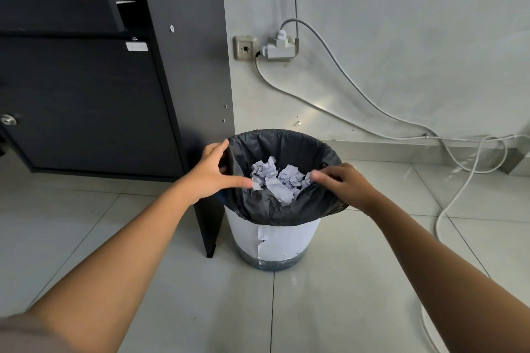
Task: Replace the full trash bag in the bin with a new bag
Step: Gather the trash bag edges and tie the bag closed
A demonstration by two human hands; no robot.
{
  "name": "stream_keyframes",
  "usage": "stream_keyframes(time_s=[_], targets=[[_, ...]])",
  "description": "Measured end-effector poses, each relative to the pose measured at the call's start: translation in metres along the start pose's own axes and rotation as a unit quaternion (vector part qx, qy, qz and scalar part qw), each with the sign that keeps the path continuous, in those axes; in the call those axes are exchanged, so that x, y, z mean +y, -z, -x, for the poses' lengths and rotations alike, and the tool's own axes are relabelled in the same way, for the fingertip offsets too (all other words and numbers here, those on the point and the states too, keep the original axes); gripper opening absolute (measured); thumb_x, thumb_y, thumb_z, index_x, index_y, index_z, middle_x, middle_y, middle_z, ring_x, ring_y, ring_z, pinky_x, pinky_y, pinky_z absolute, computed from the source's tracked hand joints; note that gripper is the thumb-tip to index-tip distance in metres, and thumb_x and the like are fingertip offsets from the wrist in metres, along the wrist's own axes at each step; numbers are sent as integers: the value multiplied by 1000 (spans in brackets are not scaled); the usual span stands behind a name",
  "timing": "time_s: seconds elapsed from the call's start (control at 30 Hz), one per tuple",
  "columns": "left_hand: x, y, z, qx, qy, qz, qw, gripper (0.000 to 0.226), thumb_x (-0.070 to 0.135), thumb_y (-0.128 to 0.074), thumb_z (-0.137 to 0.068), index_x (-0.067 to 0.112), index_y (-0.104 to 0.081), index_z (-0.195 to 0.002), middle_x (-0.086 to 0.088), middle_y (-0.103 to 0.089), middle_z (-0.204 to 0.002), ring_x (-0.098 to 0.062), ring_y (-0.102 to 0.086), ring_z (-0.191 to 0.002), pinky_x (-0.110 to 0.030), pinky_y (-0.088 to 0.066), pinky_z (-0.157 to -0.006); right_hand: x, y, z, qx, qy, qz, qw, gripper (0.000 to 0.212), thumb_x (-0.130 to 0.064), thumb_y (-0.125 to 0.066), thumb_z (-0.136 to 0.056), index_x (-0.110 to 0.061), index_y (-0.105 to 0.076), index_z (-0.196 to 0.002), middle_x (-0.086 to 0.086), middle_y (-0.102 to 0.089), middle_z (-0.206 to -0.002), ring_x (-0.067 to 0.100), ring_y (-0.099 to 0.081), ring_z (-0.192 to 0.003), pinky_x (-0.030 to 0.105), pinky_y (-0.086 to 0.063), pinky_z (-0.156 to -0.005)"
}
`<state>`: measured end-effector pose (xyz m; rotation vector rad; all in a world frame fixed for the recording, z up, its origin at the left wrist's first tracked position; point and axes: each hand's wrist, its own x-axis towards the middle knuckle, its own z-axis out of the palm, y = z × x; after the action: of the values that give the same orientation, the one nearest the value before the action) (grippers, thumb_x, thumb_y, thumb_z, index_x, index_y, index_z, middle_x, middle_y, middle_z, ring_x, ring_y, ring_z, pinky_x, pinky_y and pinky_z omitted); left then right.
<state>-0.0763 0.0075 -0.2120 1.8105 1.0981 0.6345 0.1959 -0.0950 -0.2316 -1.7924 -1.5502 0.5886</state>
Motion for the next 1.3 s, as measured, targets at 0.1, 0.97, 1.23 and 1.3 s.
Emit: stream_keyframes(time_s=[0.1,0.97,1.23,1.3], targets=[[-14,-4,4,-48,-49,-65,996,103,13,-87,-59,19,-31,-145,10,-22,-139,-9,-31,-131,-29,-33,-111,3,11,4,-131,-8,48,990,60,-58,-79,-56,-33,-69,-109,-1,-53,-118,10,-47,-112,24,-38,-100],[-17,-13,-3,279,47,-7,959,61,25,-82,-68,11,-53,-121,0,-56,-84,-15,-54,-79,-25,-40,-75,6,-3,0,136,-140,-4,981,54,-32,-65,-85,-5,-49,-129,14,-55,-121,28,-56,-103,35,-46,-87],[9,-20,-30,187,178,-216,942,57,40,-68,-81,2,-52,-120,-17,-58,-125,-35,-54,-116,-35,-46,-86,18,0,-26,114,-231,85,963,48,-42,-37,-97,0,-59,-90,15,-56,-90,33,-54,-88,35,-39,-77],[11,-17,-34,193,203,-254,926,48,29,-69,-83,-3,-54,-116,-19,-60,-120,-35,-59,-109,-35,-45,-75,21,0,-34,131,-228,85,961,45,-39,-40,-97,-1,-56,-78,13,-55,-78,29,-50,-78,31,-36,-66]])
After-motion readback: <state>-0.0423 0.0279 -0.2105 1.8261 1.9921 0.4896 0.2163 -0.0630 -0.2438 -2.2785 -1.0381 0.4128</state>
